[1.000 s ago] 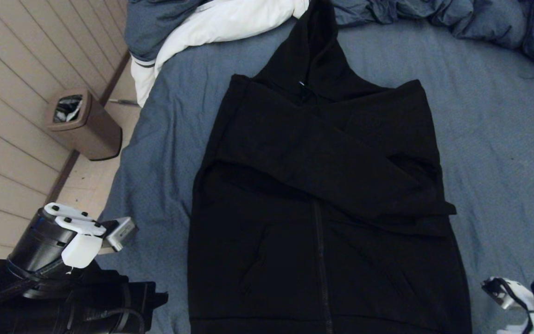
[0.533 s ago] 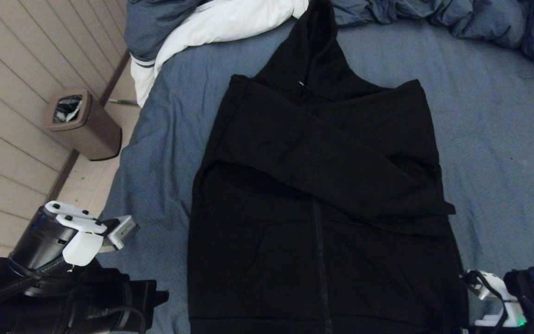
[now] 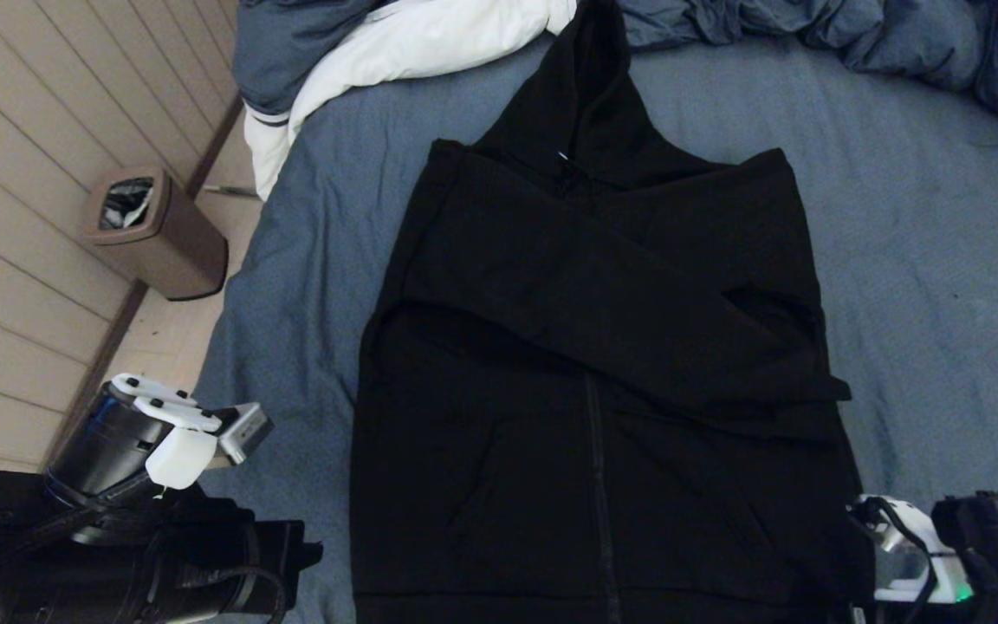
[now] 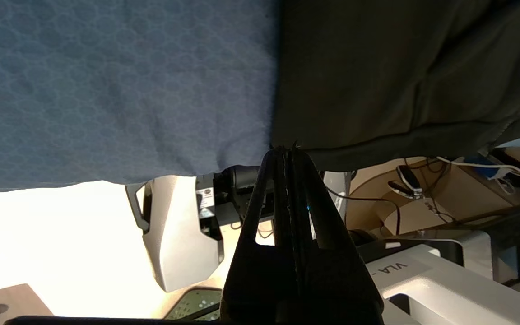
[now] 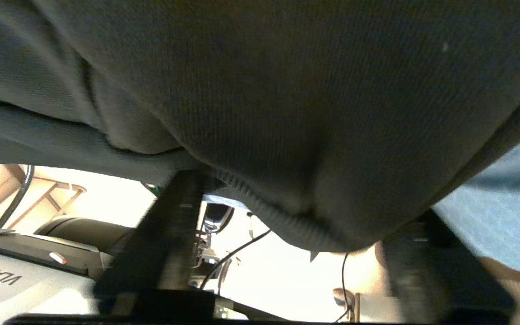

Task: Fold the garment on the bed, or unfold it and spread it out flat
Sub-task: Fold the black sweatshirt

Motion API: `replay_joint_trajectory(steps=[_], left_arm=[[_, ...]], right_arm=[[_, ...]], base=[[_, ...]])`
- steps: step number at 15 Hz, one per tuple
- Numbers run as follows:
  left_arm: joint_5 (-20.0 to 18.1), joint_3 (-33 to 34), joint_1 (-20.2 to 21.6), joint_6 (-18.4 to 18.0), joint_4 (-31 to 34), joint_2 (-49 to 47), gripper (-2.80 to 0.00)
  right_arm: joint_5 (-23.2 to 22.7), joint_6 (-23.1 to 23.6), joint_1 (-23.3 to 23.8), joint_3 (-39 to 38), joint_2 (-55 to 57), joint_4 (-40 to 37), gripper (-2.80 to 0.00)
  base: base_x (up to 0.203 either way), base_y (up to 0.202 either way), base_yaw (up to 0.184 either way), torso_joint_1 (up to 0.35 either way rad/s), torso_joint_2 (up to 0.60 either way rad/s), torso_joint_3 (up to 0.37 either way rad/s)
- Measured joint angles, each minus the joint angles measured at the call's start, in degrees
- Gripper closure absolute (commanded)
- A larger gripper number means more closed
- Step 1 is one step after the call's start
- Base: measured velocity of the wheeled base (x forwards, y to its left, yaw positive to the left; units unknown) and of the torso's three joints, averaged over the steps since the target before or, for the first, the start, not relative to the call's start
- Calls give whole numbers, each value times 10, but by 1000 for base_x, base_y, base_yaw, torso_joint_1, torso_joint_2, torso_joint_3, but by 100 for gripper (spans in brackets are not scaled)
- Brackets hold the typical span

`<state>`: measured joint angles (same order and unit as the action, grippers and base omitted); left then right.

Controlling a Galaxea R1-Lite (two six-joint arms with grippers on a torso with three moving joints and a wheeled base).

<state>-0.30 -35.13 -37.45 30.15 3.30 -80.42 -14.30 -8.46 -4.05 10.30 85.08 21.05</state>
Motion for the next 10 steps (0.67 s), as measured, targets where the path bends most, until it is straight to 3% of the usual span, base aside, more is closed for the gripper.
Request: replay_joint_trajectory(steps=[10], left_arm=[[-1,-9,0,1,0,-20,0]], right_arm=[[2,3,5,0,-62,-16,0]], base=[[0,0,0,0,0,0]])
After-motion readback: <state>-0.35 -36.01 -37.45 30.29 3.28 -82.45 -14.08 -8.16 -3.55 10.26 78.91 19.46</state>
